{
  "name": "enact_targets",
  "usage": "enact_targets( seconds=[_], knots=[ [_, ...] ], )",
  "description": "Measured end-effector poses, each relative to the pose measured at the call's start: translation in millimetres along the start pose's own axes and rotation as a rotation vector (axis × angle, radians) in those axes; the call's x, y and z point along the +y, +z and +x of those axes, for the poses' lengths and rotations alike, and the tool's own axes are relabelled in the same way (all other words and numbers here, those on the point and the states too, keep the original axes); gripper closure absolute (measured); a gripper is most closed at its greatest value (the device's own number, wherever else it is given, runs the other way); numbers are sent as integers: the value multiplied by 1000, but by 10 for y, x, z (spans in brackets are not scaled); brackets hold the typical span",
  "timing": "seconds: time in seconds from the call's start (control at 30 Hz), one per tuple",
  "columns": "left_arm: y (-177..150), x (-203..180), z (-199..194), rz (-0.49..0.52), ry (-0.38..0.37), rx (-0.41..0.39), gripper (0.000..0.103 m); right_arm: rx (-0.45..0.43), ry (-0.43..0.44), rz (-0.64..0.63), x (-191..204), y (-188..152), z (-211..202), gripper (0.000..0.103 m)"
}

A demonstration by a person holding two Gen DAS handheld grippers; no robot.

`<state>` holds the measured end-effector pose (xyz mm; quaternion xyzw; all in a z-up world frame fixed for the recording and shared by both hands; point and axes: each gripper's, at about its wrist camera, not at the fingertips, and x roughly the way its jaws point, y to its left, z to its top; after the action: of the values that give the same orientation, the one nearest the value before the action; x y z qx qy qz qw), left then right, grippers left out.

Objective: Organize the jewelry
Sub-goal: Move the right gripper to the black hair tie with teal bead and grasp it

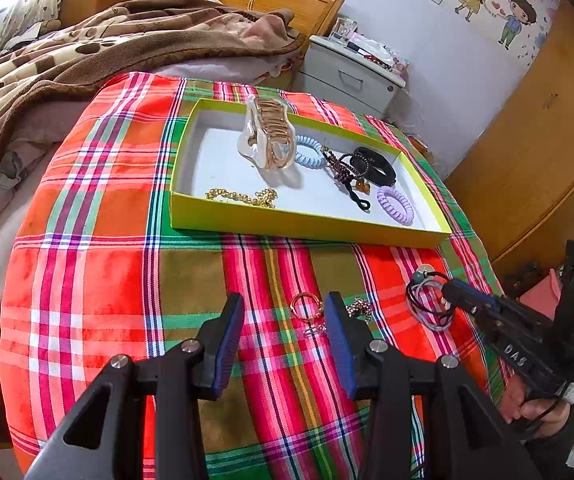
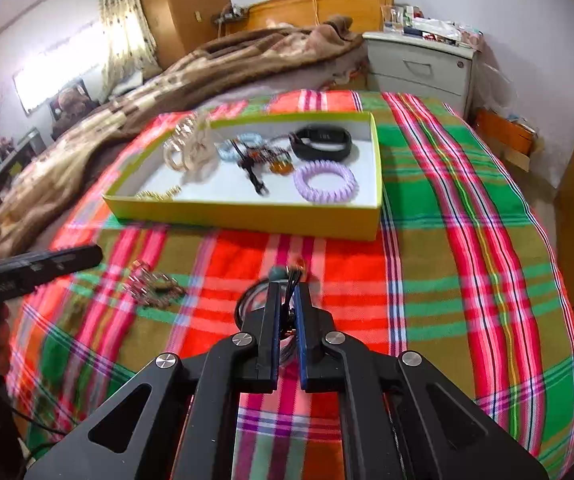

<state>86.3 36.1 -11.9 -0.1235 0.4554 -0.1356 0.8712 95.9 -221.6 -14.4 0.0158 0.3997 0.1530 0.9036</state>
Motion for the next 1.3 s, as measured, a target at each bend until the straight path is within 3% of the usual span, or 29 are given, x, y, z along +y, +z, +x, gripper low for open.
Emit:
enact_targets(
  seconds=[0.17, 0.27, 0.33, 0.47, 0.63, 0.7, 0.73, 0.8, 0.83, 0.87, 0.97, 1.13, 1.23, 1.3],
  knots=[
    [-12, -56, -20, 16, -4, -4, 60, -55, 101, 68, -106, 88, -107, 97],
    [-13, -108, -7, 30, -15, 2, 60, -57, 224, 158, -231, 129, -95, 97],
    [-16, -143, 8, 38, -19, 7, 60, -35, 155, 149, -244, 145, -42, 97],
    [-29, -195, 22, 48, -23, 18, 60, 11, 173, 157, -285, 73, 31, 97],
    [-39, -298, 6, 67, -38, 18, 60, -2, 385, 297, -503, 37, 24, 97],
    [-57, -375, 20, 91, -49, 27, 60, -20, 412, 358, -606, 39, 36, 97],
    [-68, -412, 34, 100, -53, 32, 60, -7, 407, 368, -623, 40, 66, 97],
    [-83, -465, 66, 108, -63, 42, 60, 79, 281, 312, -572, 46, 176, 97],
    [-90, -485, 78, 110, -64, 47, 60, 82, 314, 302, -554, 33, 191, 96],
    [-98, -503, 83, 116, -66, 51, 60, 77, 347, 305, -545, 12, 179, 95],
    [-101, -535, 78, 126, -66, 52, 60, 19, 195, 215, -459, 10, 41, 92],
    [-88, -573, 94, 133, -60, 52, 60, -38, 85, -12, -207, 57, -159, 86],
    [-89, -599, 130, 135, -64, 60, 60, 22, 46, -34, -198, 97, -35, 86],
    [-96, -626, 153, 140, -63, 66, 60, 70, 76, -28, -234, 140, 88, 86]
  ],
)
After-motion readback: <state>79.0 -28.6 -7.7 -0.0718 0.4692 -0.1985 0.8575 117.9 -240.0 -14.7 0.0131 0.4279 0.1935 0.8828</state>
